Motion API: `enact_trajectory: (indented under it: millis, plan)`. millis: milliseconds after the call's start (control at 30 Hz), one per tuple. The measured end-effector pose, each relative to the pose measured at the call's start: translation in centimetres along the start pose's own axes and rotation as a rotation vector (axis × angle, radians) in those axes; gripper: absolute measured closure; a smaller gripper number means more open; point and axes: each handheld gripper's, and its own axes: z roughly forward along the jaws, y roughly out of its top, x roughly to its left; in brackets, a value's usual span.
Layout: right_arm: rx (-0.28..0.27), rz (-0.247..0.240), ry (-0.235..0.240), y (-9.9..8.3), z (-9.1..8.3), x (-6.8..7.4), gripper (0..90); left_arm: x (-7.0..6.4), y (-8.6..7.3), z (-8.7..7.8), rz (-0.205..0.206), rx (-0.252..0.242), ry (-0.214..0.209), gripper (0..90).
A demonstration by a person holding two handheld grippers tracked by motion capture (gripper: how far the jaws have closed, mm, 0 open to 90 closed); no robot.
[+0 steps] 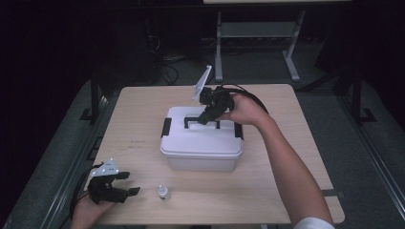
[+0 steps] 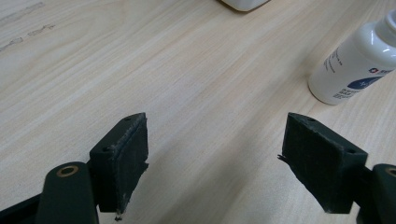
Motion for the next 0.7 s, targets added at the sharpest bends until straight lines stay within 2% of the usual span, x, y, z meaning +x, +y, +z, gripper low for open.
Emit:
enact_trajectory:
  millis: [367, 700]
  plan:
    - [-0.014, -0.012, -0.004, 0.2, -0.6, 0.2, 84.2, 0.1, 0.0, 0.0, 0.000, 0.001, -0.002, 22.4]
    - [-0.030, -0.029, -0.047, 0.9, -2.2, 0.9, 84.2, 0.0, 0.1, -0.1, 0.003, -0.009, 0.000, 22.9]
